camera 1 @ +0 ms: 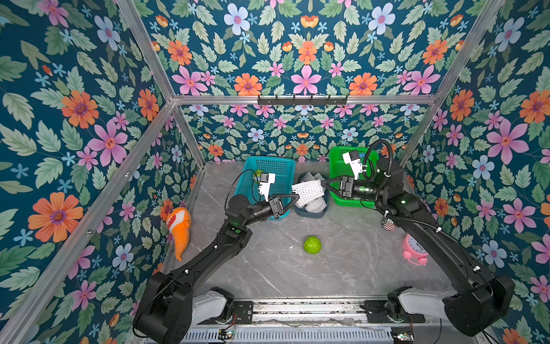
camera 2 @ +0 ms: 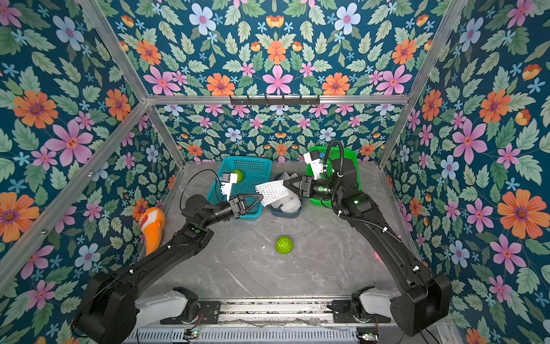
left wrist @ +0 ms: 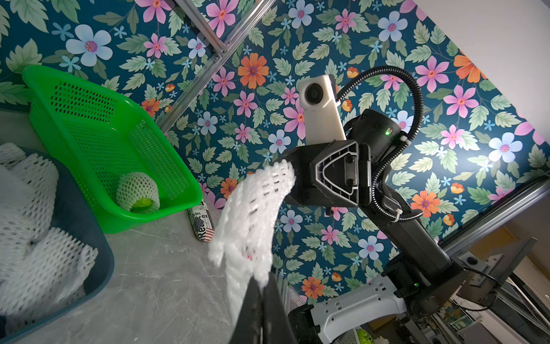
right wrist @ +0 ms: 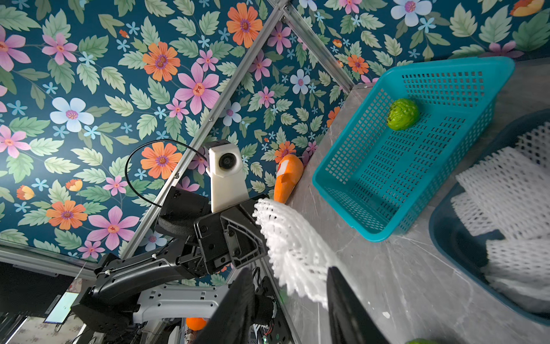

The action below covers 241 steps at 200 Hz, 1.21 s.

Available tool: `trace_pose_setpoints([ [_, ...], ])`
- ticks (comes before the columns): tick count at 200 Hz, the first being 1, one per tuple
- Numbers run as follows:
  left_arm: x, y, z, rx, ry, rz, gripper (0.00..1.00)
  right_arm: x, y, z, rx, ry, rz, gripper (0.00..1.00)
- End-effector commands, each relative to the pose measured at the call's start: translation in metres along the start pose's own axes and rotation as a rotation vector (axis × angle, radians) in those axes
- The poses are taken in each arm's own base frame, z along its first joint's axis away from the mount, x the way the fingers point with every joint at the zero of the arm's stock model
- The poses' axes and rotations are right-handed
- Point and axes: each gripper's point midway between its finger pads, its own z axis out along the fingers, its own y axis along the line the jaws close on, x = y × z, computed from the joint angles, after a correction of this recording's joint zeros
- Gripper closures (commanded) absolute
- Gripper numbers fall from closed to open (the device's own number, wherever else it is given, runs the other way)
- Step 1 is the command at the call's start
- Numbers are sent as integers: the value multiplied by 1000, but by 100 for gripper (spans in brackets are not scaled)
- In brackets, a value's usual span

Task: Sleeve custard apples in foam nets
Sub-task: Open the foam net.

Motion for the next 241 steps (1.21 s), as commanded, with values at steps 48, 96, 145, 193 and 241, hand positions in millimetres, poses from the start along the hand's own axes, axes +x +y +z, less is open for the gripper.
trace_pose_setpoints([
  [48, 8, -21, 0, 106, 74, 8, 100, 9, 21, -21, -152, 2, -65, 43],
  [96, 10, -22, 2, 131, 89, -22, 100, 19, 30, -21, -181, 33, -115, 52],
  [145, 9, -23, 2, 134, 89, -23, 100, 22, 26, -13, -143, 50, -130, 48],
  [193, 9, -25, 1, 135, 89, -19, 100, 32, 28, -3, -125, 105, -163, 50],
  [241, 9, -31, -1, 161, 85, -17, 100, 34, 19, -3, -78, 108, -179, 48],
])
